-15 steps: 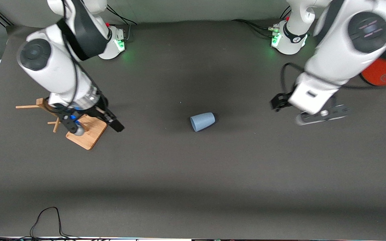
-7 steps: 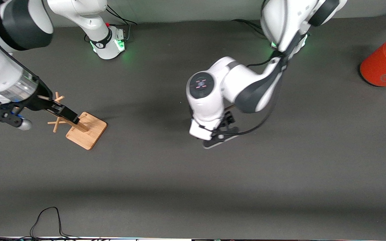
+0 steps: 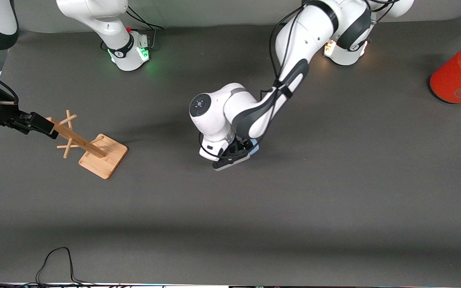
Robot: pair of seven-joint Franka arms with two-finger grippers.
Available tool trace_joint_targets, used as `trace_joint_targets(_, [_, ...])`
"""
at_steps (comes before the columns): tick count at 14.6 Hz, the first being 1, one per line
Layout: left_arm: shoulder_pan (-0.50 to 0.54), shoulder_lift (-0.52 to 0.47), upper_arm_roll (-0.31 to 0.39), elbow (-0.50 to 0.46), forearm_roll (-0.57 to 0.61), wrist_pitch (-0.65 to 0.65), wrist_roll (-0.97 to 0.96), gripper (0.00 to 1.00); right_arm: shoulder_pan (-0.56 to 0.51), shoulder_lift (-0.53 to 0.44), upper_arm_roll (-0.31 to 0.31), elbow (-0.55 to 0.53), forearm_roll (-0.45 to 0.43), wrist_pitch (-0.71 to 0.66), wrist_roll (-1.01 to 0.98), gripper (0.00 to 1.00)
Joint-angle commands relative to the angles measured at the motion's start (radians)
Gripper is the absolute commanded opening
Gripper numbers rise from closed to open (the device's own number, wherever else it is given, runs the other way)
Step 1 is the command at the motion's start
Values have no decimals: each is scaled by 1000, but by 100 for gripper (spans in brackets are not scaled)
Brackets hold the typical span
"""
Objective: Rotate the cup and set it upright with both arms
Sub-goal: 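Withdraw the right gripper while the left gripper reaches and grasps the cup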
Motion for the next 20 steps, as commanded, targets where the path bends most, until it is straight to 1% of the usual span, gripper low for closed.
trace_joint_targets(1, [-46,39,21,41,11,-49,135,97,12,-19,-5,34,23,-82,-43,100])
trace_joint_targets(2, [-60,49,21,41,13,-86,200,94,12,-25,-3,32,16,-88,-43,100])
trace_joint_targets(4, [-68,50,22,43,14,-143,348,93,13,-30,1,29,13,-88,-42,100])
trace_joint_targets(7, [-68,50,51,43,16,-172,506,85,15,-31,4,28,21,-90,-40,100])
trace_joint_targets(9, [-65,55,59,43,16,-171,552,69,15,-39,4,20,24,-93,-40,100])
trace_joint_targets(10, [-65,55,70,43,16,-171,569,64,15,-40,4,19,24,-102,-40,100])
trace_joint_targets(11, [-65,55,71,47,16,-171,586,64,15,-40,4,19,26,-102,-38,100])
trace_joint_targets(12, [-63,53,70,50,13,-171,586,68,15,-40,4,19,26,-104,-38,100])
trace_joint_targets(13, [-59,53,68,52,7,-168,577,81,16,-42,4,19,26,-104,-38,100])
trace_joint_targets(14, [-59,52,68,55,-4,-161,569,91,16,-42,4,17,26,-104,-37,100])
trace_joint_targets(15, [-53,50,67,56,-12,-152,555,95,16,-40,4,17,26,-104,-37,100])
trace_joint_targets(18, [-34,46,62,84,-48,-131,465,97,21,-40,4,19,26,-104,-34,100])
trace_joint_targets(20, [9,46,62,102,-91,-67,354,97,21,-42,4,19,26,-104,-32,100])
